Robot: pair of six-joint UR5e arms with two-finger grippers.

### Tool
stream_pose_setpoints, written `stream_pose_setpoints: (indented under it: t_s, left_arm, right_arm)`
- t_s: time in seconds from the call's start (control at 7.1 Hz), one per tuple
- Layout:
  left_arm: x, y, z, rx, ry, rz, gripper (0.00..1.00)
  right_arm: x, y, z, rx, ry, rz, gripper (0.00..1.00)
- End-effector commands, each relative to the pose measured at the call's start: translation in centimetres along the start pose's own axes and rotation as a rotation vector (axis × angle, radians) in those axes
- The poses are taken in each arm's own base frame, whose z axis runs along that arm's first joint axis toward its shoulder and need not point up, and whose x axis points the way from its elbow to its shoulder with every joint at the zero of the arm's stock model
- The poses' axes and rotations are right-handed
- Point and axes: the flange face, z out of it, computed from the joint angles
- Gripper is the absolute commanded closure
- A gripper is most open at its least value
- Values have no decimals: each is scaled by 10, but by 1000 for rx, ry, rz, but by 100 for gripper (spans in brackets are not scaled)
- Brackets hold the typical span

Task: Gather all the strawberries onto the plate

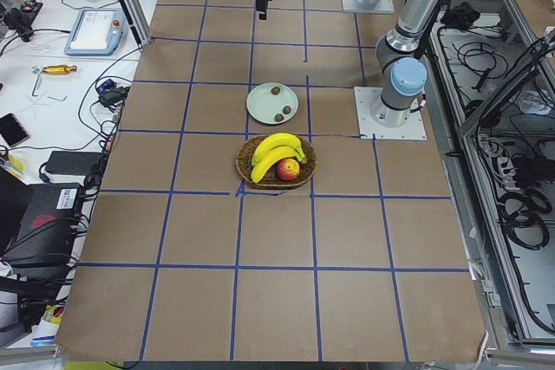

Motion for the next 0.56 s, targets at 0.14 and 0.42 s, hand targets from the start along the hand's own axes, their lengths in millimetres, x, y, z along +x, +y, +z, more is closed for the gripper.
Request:
stream_pose_setpoints:
  t_s: [0.14,0.42]
  left_arm:
    - [0,1,-4,16,-4,-150,0]
    - [-1,-1,-1,9,-6,-160,0]
  right_arm:
    - [0,0,0,0,-1,0,0]
    - [0,0,0,-2,-1,0,0]
